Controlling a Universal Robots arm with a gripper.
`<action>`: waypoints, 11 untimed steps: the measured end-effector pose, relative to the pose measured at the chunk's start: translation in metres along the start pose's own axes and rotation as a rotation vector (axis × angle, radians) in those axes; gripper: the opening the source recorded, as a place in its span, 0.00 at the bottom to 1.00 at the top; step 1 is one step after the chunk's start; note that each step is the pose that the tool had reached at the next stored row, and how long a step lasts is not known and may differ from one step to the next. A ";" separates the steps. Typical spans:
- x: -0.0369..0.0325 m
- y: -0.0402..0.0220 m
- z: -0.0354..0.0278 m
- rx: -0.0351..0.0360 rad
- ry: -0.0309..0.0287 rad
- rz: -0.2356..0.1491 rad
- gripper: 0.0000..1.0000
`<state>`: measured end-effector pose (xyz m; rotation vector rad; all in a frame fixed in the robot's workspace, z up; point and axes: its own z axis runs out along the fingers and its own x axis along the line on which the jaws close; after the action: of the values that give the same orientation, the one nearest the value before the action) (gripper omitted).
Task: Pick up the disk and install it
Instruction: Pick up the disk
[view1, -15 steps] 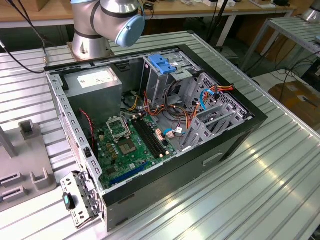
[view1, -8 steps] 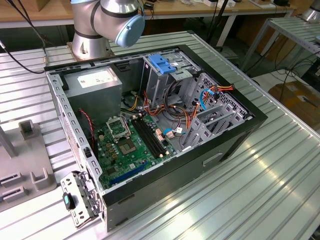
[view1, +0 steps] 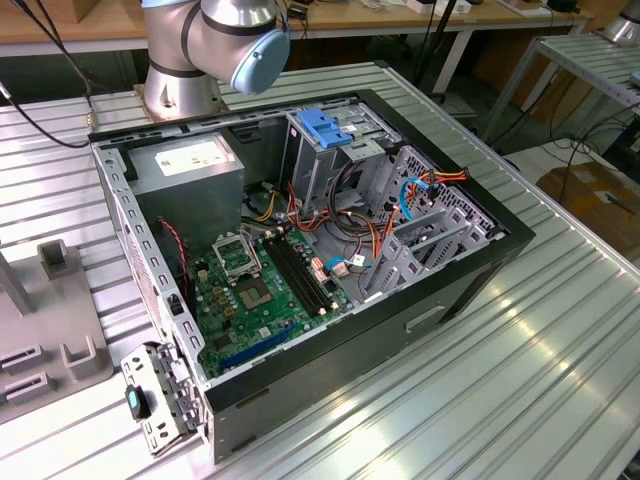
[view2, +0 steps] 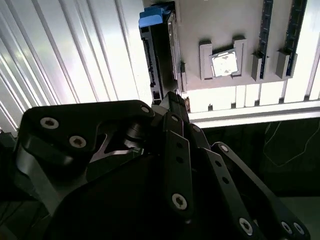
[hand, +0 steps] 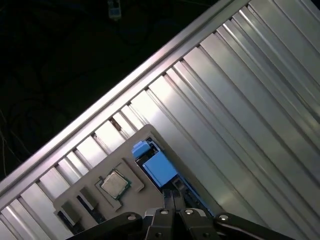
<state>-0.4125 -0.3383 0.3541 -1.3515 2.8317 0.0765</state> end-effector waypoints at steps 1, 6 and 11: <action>0.0000 0.0000 0.0001 -0.0004 0.0008 -0.018 0.11; 0.0000 -0.0001 0.0008 -0.0032 0.0057 -0.134 0.11; 0.0000 -0.0001 0.0018 -0.0067 0.0121 -0.286 0.11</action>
<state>-0.4125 -0.3383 0.3523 -1.7452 2.6158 0.0765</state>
